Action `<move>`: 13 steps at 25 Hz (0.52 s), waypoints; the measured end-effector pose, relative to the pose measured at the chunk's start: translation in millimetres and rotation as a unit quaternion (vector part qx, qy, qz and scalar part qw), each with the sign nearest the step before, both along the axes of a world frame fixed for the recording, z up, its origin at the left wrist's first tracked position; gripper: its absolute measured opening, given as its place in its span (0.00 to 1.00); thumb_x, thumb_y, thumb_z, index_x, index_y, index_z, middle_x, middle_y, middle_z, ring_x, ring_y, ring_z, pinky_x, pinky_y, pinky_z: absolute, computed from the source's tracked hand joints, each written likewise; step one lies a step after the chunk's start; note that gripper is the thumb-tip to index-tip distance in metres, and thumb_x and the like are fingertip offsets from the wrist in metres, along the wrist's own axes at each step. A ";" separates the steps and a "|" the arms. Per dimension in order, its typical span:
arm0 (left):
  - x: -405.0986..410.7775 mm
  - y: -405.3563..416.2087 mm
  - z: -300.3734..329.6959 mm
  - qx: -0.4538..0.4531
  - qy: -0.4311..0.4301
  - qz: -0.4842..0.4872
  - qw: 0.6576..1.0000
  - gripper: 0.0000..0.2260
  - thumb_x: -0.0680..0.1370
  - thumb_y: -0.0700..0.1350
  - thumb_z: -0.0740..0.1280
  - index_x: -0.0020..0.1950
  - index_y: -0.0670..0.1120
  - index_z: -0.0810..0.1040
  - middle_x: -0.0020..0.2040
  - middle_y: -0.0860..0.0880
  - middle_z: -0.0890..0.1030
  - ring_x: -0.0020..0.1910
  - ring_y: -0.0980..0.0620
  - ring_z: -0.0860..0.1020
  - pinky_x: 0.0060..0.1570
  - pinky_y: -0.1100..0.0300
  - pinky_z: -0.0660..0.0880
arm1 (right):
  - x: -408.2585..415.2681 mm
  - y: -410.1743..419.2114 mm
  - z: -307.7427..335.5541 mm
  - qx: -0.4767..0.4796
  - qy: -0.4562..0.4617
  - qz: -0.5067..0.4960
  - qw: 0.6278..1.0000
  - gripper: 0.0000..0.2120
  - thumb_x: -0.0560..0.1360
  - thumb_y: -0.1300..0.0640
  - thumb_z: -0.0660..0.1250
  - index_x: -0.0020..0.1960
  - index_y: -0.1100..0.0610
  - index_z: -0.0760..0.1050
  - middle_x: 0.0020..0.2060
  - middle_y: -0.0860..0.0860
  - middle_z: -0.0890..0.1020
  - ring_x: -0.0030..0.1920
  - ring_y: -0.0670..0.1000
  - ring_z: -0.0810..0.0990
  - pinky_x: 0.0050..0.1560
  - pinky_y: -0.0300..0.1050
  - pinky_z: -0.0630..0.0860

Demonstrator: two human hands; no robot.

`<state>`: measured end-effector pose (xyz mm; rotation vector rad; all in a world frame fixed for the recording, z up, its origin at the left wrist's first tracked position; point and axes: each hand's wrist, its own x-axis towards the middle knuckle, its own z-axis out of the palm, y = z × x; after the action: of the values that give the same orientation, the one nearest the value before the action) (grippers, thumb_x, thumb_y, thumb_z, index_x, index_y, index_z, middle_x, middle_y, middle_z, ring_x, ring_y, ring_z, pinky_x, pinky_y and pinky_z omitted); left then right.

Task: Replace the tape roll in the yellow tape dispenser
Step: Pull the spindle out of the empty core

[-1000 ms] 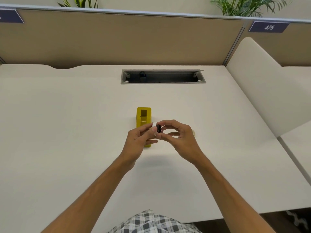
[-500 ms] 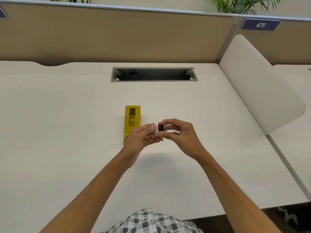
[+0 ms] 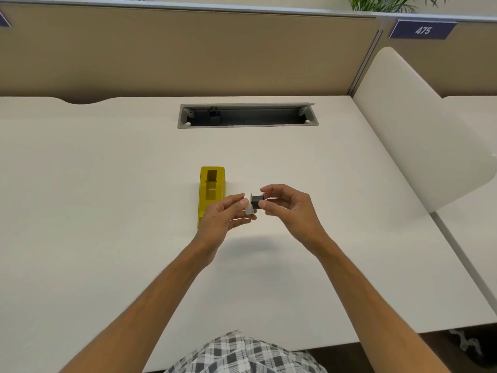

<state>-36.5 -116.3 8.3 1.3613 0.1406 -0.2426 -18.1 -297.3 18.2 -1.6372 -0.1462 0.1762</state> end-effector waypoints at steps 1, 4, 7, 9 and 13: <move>0.9 -1.5 -2.8 0.024 0.000 0.013 1.000 0.12 0.79 0.46 0.66 0.61 0.45 0.79 0.49 0.46 0.85 0.47 0.49 0.84 0.47 0.62 0.80 | 0.7 -1.0 -1.3 -0.006 0.001 -0.027 1.000 0.10 0.72 0.59 0.73 0.52 0.50 0.81 0.48 0.52 0.85 0.48 0.50 0.84 0.55 0.49 0.80; 5.4 -6.9 -13.8 0.185 -0.055 0.032 0.981 0.15 0.77 0.49 0.69 0.62 0.49 0.78 0.50 0.53 0.84 0.48 0.54 0.83 0.46 0.67 0.79 | 2.4 -6.2 -4.1 -0.041 -0.001 -0.069 0.997 0.08 0.72 0.58 0.73 0.50 0.49 0.81 0.45 0.46 0.86 0.47 0.46 0.84 0.51 0.46 0.79; 14.4 -14.9 -30.3 0.396 -0.159 0.001 0.905 0.21 0.76 0.51 0.69 0.67 0.50 0.73 0.57 0.52 0.80 0.50 0.54 0.80 0.48 0.63 0.78 | 2.9 -11.8 -6.5 -0.067 -0.008 -0.093 0.993 0.06 0.72 0.57 0.72 0.48 0.49 0.81 0.44 0.44 0.86 0.48 0.43 0.83 0.46 0.38 0.75; 23.3 -22.9 -43.1 0.496 -0.183 -0.026 0.848 0.24 0.75 0.50 0.69 0.70 0.48 0.69 0.62 0.49 0.79 0.56 0.49 0.78 0.53 0.56 0.76 | 2.8 -14.8 -8.5 -0.070 -0.006 -0.104 0.992 0.07 0.71 0.57 0.73 0.48 0.48 0.82 0.44 0.44 0.86 0.49 0.42 0.83 0.46 0.37 0.74; 44.0 -36.0 -59.5 0.571 -0.190 -0.046 0.797 0.19 0.75 0.49 0.68 0.65 0.46 0.74 0.60 0.47 0.80 0.55 0.48 0.76 0.50 0.55 0.76 | 1.2 -19.4 -11.8 -0.086 -0.012 -0.115 0.989 0.10 0.70 0.57 0.73 0.50 0.46 0.83 0.45 0.43 0.86 0.49 0.41 0.83 0.50 0.39 0.78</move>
<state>7.5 -152.3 -51.2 2.6057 -0.1619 0.0856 -16.9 -316.7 6.4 -1.8147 0.0427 -0.0078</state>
